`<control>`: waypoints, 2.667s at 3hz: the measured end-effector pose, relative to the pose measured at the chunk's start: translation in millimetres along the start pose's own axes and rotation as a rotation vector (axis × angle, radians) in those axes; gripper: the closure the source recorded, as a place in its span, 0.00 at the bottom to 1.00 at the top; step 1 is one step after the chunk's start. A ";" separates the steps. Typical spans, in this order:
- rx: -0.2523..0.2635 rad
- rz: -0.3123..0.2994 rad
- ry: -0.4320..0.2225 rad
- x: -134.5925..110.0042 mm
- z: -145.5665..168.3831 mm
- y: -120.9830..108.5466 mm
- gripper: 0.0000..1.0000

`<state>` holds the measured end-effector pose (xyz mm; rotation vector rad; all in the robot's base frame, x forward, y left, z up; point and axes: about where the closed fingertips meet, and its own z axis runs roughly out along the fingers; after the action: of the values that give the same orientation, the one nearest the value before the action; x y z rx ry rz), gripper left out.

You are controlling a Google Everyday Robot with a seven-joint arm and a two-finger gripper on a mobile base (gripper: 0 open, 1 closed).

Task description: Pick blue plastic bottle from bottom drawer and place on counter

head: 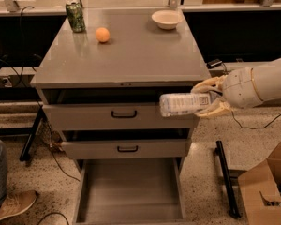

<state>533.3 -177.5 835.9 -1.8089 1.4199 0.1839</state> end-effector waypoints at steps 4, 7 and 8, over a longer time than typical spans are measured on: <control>0.110 0.248 -0.111 14.2 -19.3 -159.2 1.00; -0.103 0.368 -0.103 17.1 70.3 -189.7 1.00; -0.153 0.368 -0.092 15.9 94.4 -191.6 0.81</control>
Offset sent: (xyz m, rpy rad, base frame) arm 0.1176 -0.0344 0.1115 0.2391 -0.0196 -0.1098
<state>738.0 -119.4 860.2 -1.6192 1.7006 0.5706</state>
